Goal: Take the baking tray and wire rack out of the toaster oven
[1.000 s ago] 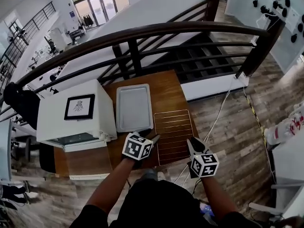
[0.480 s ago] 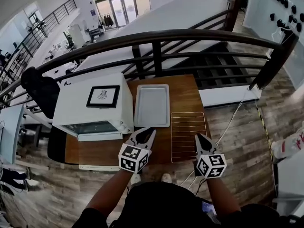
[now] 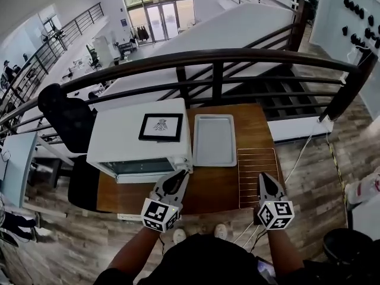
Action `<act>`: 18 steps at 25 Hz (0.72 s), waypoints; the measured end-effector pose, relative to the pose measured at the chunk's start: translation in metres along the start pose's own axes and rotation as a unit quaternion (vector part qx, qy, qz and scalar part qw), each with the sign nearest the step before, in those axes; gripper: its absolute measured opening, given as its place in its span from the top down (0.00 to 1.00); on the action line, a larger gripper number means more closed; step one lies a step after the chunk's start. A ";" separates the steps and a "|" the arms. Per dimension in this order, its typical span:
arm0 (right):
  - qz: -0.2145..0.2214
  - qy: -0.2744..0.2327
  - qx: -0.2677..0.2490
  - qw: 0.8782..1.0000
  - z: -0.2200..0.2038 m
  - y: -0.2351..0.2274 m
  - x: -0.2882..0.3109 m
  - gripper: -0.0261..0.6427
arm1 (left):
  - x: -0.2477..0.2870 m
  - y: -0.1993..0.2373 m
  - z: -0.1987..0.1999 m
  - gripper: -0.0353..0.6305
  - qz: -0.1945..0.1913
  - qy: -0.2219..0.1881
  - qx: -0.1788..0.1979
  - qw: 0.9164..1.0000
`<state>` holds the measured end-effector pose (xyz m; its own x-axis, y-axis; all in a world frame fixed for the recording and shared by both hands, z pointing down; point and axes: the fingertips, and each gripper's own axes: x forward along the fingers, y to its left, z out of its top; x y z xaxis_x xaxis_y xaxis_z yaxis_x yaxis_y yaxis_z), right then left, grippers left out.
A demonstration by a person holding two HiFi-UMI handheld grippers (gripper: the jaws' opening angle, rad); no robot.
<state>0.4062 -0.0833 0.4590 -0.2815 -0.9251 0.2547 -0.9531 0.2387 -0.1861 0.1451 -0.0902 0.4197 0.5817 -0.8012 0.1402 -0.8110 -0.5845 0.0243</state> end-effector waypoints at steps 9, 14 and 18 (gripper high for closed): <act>0.016 0.017 -0.016 1.000 -0.006 0.057 -0.006 0.97 | -0.076 0.074 -0.013 0.89 0.065 -0.011 -0.024 0.998; 0.003 -0.005 0.008 1.000 0.001 0.057 -0.008 0.97 | -0.103 0.103 -0.018 0.90 0.088 -0.022 -0.038 0.995; 0.003 -0.012 0.029 0.999 0.006 0.059 -0.005 0.97 | -0.114 0.111 -0.013 0.90 0.098 -0.039 -0.057 0.993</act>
<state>0.3524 -0.0661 0.4411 -0.2830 -0.9311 0.2302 -0.9433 0.2267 -0.2426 -0.0114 -0.0622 0.4190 0.4123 -0.9079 0.0756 -0.9079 -0.4025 0.1174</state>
